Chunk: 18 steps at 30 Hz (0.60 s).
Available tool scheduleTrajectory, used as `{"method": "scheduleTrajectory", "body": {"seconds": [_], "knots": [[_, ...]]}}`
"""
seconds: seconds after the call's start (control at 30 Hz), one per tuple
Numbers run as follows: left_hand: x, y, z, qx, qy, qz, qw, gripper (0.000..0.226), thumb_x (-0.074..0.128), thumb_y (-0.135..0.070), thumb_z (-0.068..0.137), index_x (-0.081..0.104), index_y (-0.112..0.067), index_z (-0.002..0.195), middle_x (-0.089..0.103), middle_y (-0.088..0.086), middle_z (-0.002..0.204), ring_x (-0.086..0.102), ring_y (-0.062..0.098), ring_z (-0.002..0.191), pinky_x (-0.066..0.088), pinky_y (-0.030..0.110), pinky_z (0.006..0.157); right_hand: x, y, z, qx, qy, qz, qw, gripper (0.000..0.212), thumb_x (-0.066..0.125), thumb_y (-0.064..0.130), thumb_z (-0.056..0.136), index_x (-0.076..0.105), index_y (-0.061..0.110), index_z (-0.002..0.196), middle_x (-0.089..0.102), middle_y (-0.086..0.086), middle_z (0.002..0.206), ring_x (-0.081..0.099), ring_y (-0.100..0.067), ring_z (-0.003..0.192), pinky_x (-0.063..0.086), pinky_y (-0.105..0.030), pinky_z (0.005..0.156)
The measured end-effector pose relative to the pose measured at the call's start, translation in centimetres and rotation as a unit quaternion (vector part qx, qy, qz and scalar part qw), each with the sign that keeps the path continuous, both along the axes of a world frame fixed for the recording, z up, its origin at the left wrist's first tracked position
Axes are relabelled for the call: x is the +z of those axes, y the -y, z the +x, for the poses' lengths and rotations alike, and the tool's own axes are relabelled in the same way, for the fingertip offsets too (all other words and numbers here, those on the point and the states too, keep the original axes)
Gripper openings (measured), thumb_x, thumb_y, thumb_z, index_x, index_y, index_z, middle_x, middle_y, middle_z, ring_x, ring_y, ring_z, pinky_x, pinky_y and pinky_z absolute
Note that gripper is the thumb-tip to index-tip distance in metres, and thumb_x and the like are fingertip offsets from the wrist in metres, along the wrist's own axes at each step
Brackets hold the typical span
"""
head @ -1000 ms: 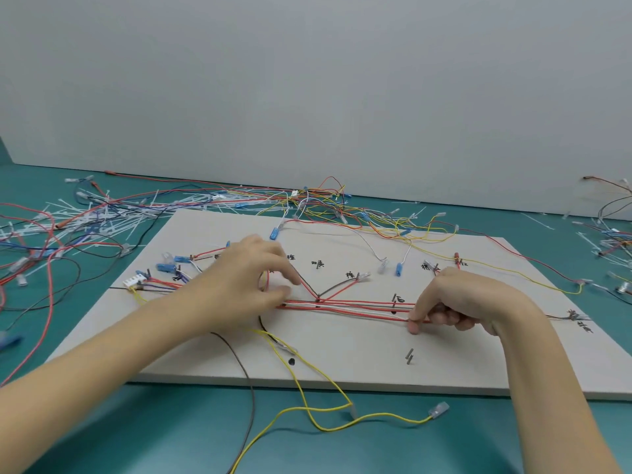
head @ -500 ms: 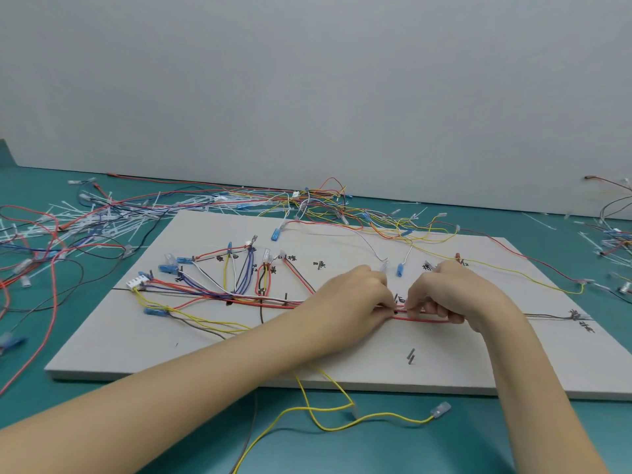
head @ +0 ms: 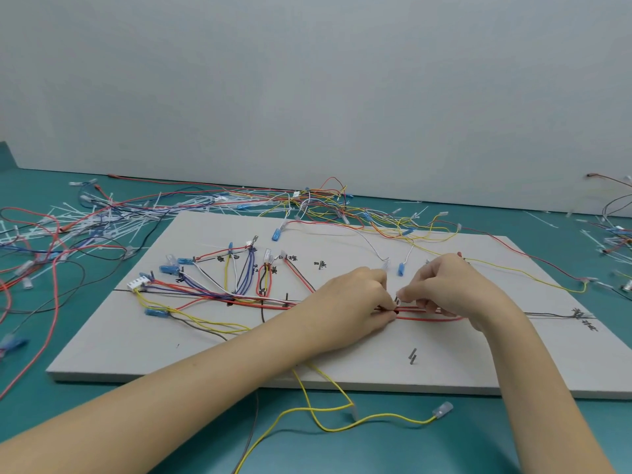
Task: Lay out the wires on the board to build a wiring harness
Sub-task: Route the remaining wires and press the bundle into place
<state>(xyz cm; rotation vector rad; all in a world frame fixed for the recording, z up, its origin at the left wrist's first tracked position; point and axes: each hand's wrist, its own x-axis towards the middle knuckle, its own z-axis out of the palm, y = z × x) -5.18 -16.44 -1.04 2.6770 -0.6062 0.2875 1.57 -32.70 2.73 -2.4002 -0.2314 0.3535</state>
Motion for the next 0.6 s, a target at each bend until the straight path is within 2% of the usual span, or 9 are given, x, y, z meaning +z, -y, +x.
{"method": "scheduleTrajectory", "body": {"seconds": [0.27, 0.33, 0.47, 0.6], "knots": [[0.10, 0.55, 0.15, 0.032, -0.009, -0.034, 0.999, 0.022, 0.057, -0.024, 0.094, 0.074, -0.012, 0.096, 0.054, 0.006, 0.090, 0.052, 0.022, 0.091, 0.045, 0.039, 0.077, -0.48, -0.46, 0.00, 0.023, 0.055, -0.001, 0.998, 0.022, 0.083, 0.019, 0.072, 0.071, 0.003, 0.063, 0.063, -0.012, 0.059, 0.051, -0.020, 0.054, 0.040, -0.028, 0.058], [0.18, 0.62, 0.27, 0.037, -0.011, -0.034, 0.999, 0.021, 0.056, -0.023, 0.094, 0.074, -0.011, 0.095, 0.053, 0.007, 0.089, 0.052, 0.022, 0.089, 0.044, 0.038, 0.075, -0.66, -0.61, 0.06, 0.024, 0.079, -0.006, 0.997, 0.021, 0.082, 0.017, 0.071, 0.069, 0.003, 0.063, 0.063, -0.009, 0.056, 0.052, -0.019, 0.054, 0.044, -0.030, 0.061], [0.10, 0.81, 0.27, 0.044, -0.001, -0.035, 0.998, 0.021, 0.055, -0.023, 0.094, 0.073, -0.012, 0.094, 0.052, 0.006, 0.087, 0.052, 0.023, 0.088, 0.043, 0.038, 0.072, -0.76, -0.65, 0.24, 0.056, 0.112, -0.013, 0.992, 0.020, 0.081, 0.014, 0.071, 0.067, 0.010, 0.058, 0.059, 0.005, 0.046, 0.051, -0.013, 0.050, 0.042, -0.027, 0.058], [-0.19, 0.80, 0.20, 0.046, 0.007, -0.046, 0.998, 0.020, 0.056, -0.023, 0.094, 0.073, -0.014, 0.096, 0.053, 0.006, 0.088, 0.052, 0.022, 0.090, 0.044, 0.038, 0.072, -0.90, -0.71, 0.45, 0.087, 0.141, -0.020, 0.986, 0.026, 0.081, 0.013, 0.072, 0.064, 0.018, 0.053, 0.061, 0.006, 0.050, 0.051, -0.008, 0.050, 0.040, -0.025, 0.053]]}}
